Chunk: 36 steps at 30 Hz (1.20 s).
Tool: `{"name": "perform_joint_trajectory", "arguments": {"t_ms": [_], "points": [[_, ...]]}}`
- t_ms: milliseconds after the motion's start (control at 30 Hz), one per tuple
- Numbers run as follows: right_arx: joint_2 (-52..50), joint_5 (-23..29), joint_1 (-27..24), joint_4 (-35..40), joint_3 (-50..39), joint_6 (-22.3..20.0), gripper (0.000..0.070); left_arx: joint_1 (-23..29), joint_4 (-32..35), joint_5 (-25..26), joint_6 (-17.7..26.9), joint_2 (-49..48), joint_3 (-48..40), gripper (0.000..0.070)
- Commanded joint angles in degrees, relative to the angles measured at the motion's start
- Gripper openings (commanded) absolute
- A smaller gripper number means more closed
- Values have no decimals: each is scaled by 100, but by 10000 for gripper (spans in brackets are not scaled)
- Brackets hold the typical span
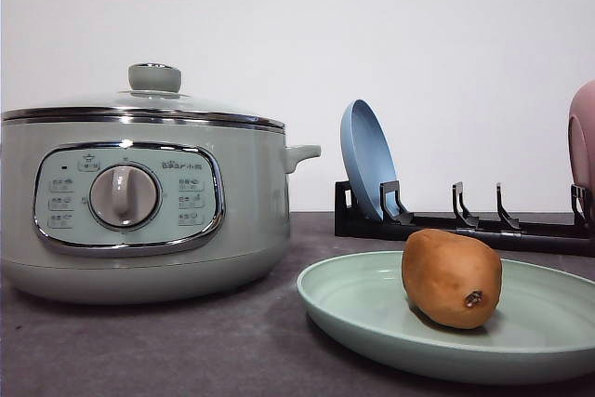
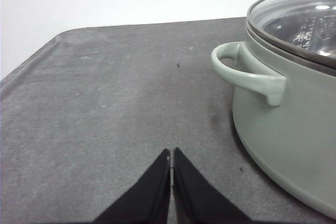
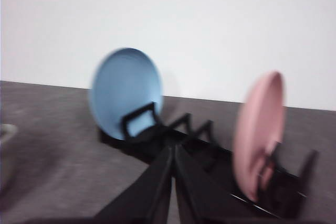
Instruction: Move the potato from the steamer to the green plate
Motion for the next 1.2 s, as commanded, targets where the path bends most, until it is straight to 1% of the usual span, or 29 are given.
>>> {"name": "perform_joint_trajectory", "arguments": {"t_ms": [0, 133, 467, 633, 733, 833, 933, 1167], "points": [[-154, 155, -35, 137, -166, -45, 0, 9, -237, 28, -15, -12, -33, 0], [-488, 405, -80, 176, -562, -43, 0, 9, -237, 28, -15, -13, -33, 0], [-987, 400, -110, 166, -1258, 29, 0, 9, -237, 28, -15, -12, -33, 0], [-1035, 399, -110, -248, -1278, 37, 0, 9, -237, 28, -15, -12, -33, 0], [-1035, 397, -110, -620, -1278, 46, 0, 9, -237, 28, -15, -12, -33, 0], [-1035, 397, -110, -941, -1278, 130, 0, 9, -238, 28, -15, -12, -33, 0], [-1035, 355, -110, -891, -1278, 266, 0, 9, -238, 28, -15, -11, -33, 0], [-1034, 357, -110, -847, -1276, 261, 0, 9, -238, 28, -15, -11, -32, 0]]}}
